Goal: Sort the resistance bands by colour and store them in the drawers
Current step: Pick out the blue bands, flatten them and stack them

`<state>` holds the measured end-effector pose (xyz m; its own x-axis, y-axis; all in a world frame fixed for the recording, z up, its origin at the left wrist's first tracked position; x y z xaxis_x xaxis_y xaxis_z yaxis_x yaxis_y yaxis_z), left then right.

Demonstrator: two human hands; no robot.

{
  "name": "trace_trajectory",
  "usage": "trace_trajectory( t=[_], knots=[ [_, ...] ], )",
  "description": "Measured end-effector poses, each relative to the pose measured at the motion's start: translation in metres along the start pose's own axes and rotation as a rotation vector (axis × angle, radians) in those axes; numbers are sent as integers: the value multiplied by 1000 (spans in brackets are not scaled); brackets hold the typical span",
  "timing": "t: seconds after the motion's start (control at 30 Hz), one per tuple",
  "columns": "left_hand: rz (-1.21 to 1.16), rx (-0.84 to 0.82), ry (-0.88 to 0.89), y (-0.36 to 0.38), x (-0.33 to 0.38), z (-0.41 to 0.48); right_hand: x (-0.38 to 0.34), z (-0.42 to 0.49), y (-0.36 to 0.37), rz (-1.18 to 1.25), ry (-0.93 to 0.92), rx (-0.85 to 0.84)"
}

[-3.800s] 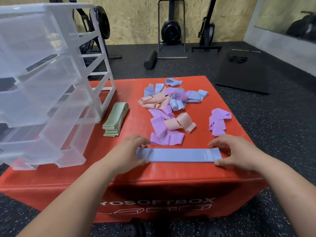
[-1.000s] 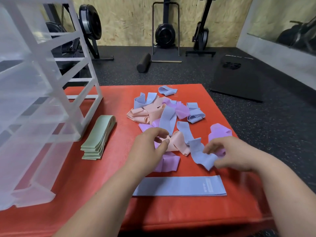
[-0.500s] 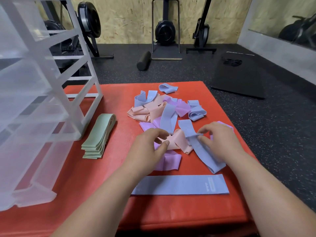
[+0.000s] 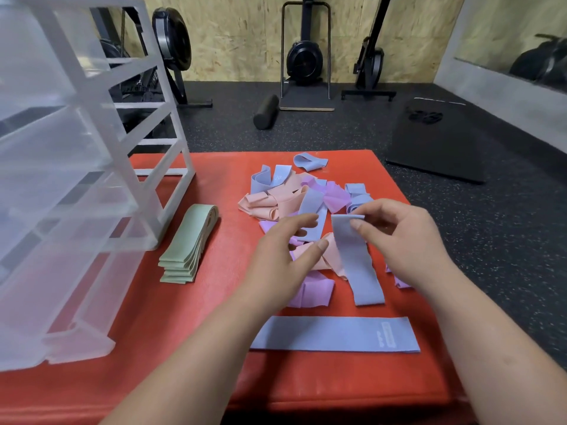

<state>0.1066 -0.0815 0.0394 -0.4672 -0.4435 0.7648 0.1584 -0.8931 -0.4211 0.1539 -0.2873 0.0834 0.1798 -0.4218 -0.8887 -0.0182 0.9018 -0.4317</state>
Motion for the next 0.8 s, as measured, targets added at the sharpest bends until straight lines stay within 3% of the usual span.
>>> trace_trajectory(
  t=[0.2,0.37,0.8],
  knots=[
    [-66,32,-37,4,-5,5,-11,-8,20,68,-9,-145],
    [-116,70,22,1,5,10,-23,-11,26,-222,-113,-124],
    [-67,-134,14,25,9,-1,-51,-23,-39,466,-83,230]
  ],
)
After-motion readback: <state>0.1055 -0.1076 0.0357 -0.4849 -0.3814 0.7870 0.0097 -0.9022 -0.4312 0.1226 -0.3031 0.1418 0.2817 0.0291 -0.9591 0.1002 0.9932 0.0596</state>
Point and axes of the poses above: each hand's wrist, its own z-axis towards the middle knuckle, its own y-axis out of the palm, x = y × z, the point moved 9 cm from there along z, towards the middle knuckle, and after that the axes turned 12 degrees about y, right-handed, at the moved point
